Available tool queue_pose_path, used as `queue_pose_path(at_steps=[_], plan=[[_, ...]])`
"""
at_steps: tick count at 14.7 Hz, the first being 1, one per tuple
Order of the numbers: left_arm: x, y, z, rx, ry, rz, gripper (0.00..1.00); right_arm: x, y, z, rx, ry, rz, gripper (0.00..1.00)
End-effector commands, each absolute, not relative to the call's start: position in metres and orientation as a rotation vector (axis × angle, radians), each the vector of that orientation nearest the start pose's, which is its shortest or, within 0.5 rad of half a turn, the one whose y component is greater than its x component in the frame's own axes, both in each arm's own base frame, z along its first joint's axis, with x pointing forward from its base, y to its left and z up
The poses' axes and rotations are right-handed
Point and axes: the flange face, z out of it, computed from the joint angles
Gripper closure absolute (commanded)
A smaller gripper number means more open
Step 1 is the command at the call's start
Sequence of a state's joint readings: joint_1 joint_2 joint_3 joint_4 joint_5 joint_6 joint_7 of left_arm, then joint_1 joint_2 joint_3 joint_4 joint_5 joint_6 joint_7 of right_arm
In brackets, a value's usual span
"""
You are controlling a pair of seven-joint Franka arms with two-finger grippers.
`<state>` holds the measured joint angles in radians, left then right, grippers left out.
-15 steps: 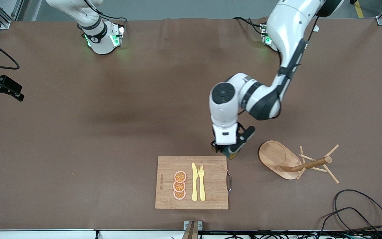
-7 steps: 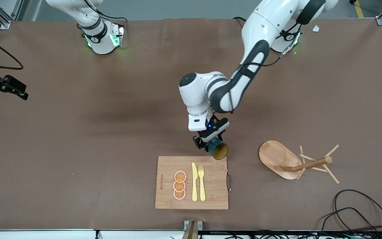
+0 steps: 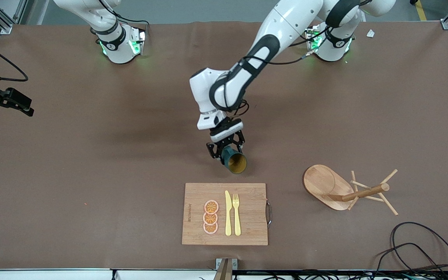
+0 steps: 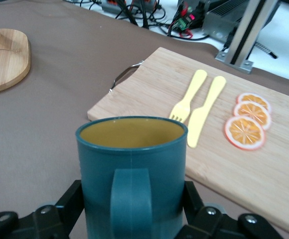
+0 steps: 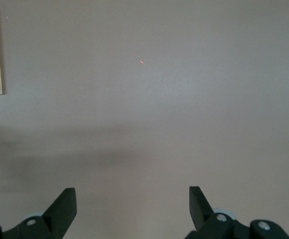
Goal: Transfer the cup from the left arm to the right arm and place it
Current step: 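Carry the mug toward the table middle and lower it with the left gripper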
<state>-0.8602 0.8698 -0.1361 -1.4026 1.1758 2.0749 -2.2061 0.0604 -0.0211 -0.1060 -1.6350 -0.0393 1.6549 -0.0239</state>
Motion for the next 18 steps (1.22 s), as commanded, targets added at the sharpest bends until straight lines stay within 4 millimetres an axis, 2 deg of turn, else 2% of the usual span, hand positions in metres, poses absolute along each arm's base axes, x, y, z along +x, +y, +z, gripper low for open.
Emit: queue_pose_path(at_steps=[1, 3, 6, 7, 9, 10, 13, 14, 16, 18], plan=[[0.427, -0.583, 0.16, -2.571, -0.663, -1.394, 0.36, 0.552, -0.034, 0.612, -3.179, 0.028, -0.053, 0.0], [0.411, -0.588, 0.136, -2.506, -0.514, -1.492, 0.35, 0.552, -0.034, 0.612, -3.179, 0.025, -0.053, 0.0], [0.39, -0.594, 0.112, -2.451, -0.367, -1.578, 0.34, 0.552, -0.033, 0.611, -3.179, 0.025, -0.051, 0.0], [0.382, -0.597, 0.105, -2.435, -0.328, -1.598, 0.3, 0.552, -0.033, 0.611, -3.179, 0.025, -0.051, 0.0], [0.366, -0.602, 0.096, -2.43, -0.286, -1.607, 0.0, 0.554, -0.032, 0.608, -3.178, 0.025, -0.044, 0.0], [0.358, -0.606, 0.098, -2.425, -0.278, -1.614, 0.0, 0.554, -0.032, 0.608, -3.178, 0.025, -0.044, 0.0], [0.338, -0.615, 0.113, -2.387, -0.344, -1.605, 0.0, 0.554, -0.033, 0.609, -3.18, 0.025, -0.046, 0.0], [0.326, -0.62, 0.116, -2.394, -0.366, -1.579, 0.0, 0.555, -0.032, 0.61, -3.178, 0.023, -0.058, 0.0], [0.311, -0.629, 0.136, -2.416, -0.417, -1.546, 0.0, 0.555, -0.03, 0.61, -3.178, 0.018, -0.059, 0.0], [0.304, -0.643, 0.192, -2.482, -0.528, -1.457, 0.0, 0.554, -0.031, 0.609, -3.178, 0.02, -0.046, 0.0]])
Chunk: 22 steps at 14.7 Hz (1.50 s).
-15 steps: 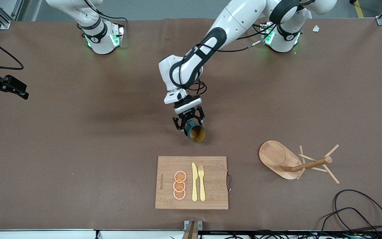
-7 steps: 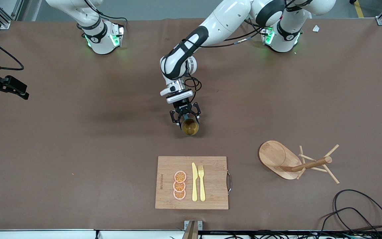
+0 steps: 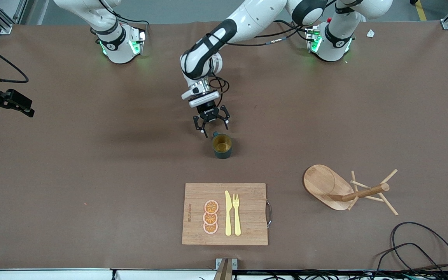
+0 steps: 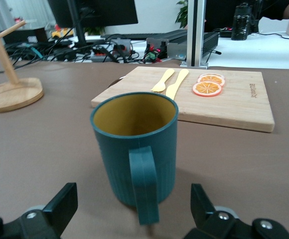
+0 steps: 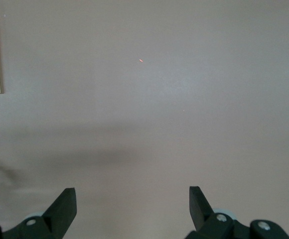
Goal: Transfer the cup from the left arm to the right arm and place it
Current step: 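Open the left gripper and raise it while the right gripper reaches in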
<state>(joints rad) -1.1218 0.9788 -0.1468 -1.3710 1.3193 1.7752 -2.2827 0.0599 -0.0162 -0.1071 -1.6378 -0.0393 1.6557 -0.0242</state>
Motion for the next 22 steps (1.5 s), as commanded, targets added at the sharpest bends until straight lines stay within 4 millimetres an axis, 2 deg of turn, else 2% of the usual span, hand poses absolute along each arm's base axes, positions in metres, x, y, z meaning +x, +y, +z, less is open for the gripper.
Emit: queue_pose_path(at_steps=[1, 4, 6, 7, 8, 10, 11, 14, 16, 17, 19, 20, 21, 22], plan=[[0.3, -0.646, 0.214, -2.512, -0.532, -1.382, 0.0, 0.554, -0.032, 0.608, -3.178, 0.025, -0.044, 0.0], [0.313, -0.644, 0.284, -2.574, -0.66, -1.269, 0.0, 0.556, -0.029, 0.605, -3.179, 0.015, -0.034, 0.0], [0.352, -0.621, 0.334, -2.596, -0.758, -1.148, 0.0, 0.558, -0.027, 0.597, -3.18, 0.027, -0.006, 0.0], [0.368, -0.608, 0.358, -2.617, -0.809, -1.068, 0.0, 0.561, -0.027, 0.587, -3.18, 0.029, 0.023, 0.0], [0.393, -0.588, 0.383, -2.632, -0.866, -0.982, 0.0, 0.565, -0.027, 0.581, -3.181, 0.028, 0.031, 0.0], [0.445, -0.547, 0.42, -2.652, -0.842, -0.894, 0.0, 0.579, -0.022, 0.567, -3.183, 0.022, 0.018, 0.0], [0.47, -0.525, 0.435, -2.658, -0.833, -0.854, 0.0, 0.586, -0.007, 0.56, -3.174, 0.018, -0.003, 0.0], [0.544, -0.455, 0.468, -2.702, -0.818, -0.699, 0.0, 0.602, 0.051, 0.533, -3.169, 0.08, -0.018, 0.0], [0.584, -0.396, 0.489, -2.736, -0.807, -0.607, 0.0, 0.608, 0.099, 0.509, -3.113, 0.249, 0.034, 0.0], [0.601, -0.367, 0.496, -2.761, -0.805, -0.557, 0.0, 0.611, 0.13, 0.498, -3.09, 0.341, 0.043, 0.0], [0.627, -0.301, 0.52, -2.839, -0.849, -0.427, 0.0, 0.609, 0.196, 0.477, -3.082, 0.479, 0.051, 0.0], [0.637, -0.275, 0.523, -2.87, -0.866, -0.37, 0.0, 0.608, 0.227, 0.462, -3.081, 0.574, 0.066, 0.0], [0.643, -0.247, 0.537, -2.894, -0.867, -0.358, 0.0, 0.608, 0.265, 0.444, -3.086, 0.643, 0.079, 0.0], [0.643, -0.23, 0.553, -2.911, -0.832, -0.369, 0.0, 0.61, 0.303, 0.429, -3.074, 0.735, 0.078, 0.0]])
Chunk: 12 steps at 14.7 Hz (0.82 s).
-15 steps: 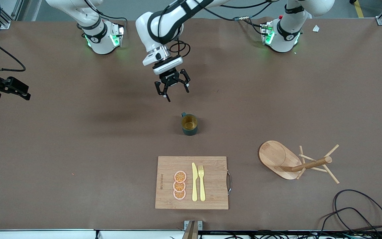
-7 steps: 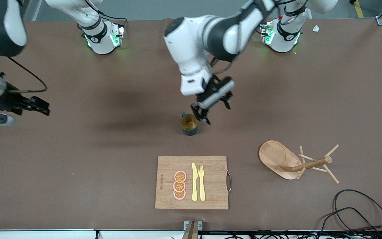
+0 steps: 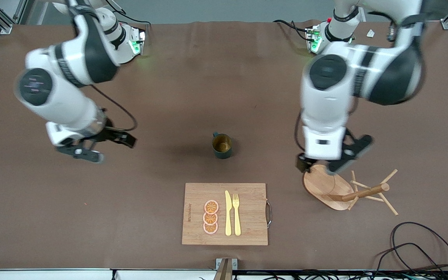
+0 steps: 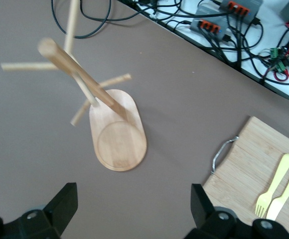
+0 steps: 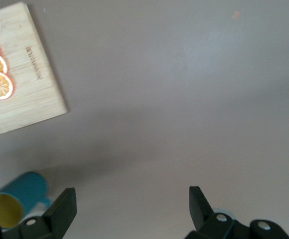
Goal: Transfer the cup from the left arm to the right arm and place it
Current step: 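Grasp the teal mug with the right gripper while the left gripper withdraws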
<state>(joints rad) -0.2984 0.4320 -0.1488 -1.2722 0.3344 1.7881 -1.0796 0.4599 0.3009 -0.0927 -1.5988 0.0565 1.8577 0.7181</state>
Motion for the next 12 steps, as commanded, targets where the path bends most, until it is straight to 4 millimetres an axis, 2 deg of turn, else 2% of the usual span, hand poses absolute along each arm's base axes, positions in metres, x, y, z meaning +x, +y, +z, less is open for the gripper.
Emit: queue_pose_path(at_steps=[1, 2, 3, 5, 7, 9, 11, 12], plan=[[0.644, -0.215, 0.556, -2.918, -0.793, -0.349, 0.0, 0.607, 0.341, 0.411, -3.065, 0.828, 0.077, 0.0], [0.645, -0.199, 0.564, -2.934, -0.777, -0.333, 0.0, 0.6, 0.377, 0.393, -3.06, 0.892, 0.068, 0.0], [0.646, -0.188, 0.569, -2.959, -0.74, -0.314, 0.0, 0.598, 0.404, 0.375, -3.053, 0.94, 0.062, 0.0], [0.648, -0.165, 0.578, -3.021, -0.665, -0.284, 0.0, 0.593, 0.436, 0.356, -3.005, 1.011, 0.039, 0.0], [0.646, -0.144, 0.592, -3.059, -0.567, -0.277, 0.0, 0.591, 0.457, 0.335, -2.902, 1.054, 0.073, 0.0], [0.636, -0.127, 0.601, -3.061, -0.39, -0.207, 0.0, 0.587, 0.475, 0.317, -2.855, 1.063, 0.056, 0.0], [0.629, -0.108, 0.61, -3.063, -0.334, -0.168, 0.0, 0.587, 0.48, 0.307, -2.852, 1.055, 0.048, 0.0], [0.625, -0.107, 0.615, -3.074, -0.319, -0.15, 0.0, 0.588, 0.483, 0.308, -2.845, 1.052, 0.042, 0.0]])
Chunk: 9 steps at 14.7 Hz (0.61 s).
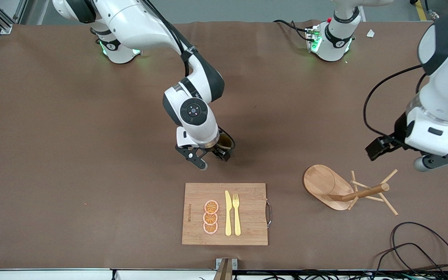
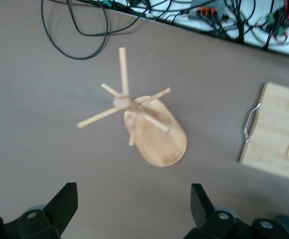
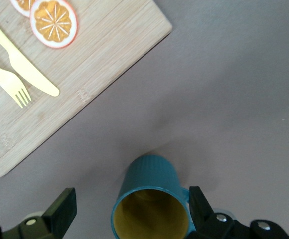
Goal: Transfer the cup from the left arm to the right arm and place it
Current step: 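Grasp the teal mug with the right gripper while the left gripper withdraws, then carry the mug away from the cutting board with the right gripper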
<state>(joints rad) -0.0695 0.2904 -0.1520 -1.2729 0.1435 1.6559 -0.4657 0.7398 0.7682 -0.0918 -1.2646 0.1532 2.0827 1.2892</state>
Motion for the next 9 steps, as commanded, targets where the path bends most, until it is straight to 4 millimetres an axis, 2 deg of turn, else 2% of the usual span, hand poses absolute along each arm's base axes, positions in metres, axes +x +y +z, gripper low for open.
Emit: queue_pose_path(at_steps=[1, 3, 5, 7, 9], plan=[[0.619, -0.105, 0.622, -3.076, -0.29, -0.142, 0.0, 0.586, 0.488, 0.305, -2.843, 1.046, 0.045, 0.0], [0.606, -0.098, 0.635, -3.093, -0.202, -0.101, 0.0, 0.578, 0.507, 0.297, -2.815, 1.048, 0.042, 0.0], [0.593, -0.073, 0.649, -3.108, -0.159, -0.087, 0.0, 0.567, 0.522, 0.288, -2.815, 1.038, 0.039, 0.0], [0.572, -0.062, 0.652, -3.104, -0.032, -0.066, 0.0, 0.562, 0.527, 0.279, -2.823, 1.042, 0.042, 0.01], [0.55, -0.056, 0.653, -3.117, -0.01, -0.043, 0.0, 0.556, 0.533, 0.266, -2.829, 1.023, 0.03, 0.06]])
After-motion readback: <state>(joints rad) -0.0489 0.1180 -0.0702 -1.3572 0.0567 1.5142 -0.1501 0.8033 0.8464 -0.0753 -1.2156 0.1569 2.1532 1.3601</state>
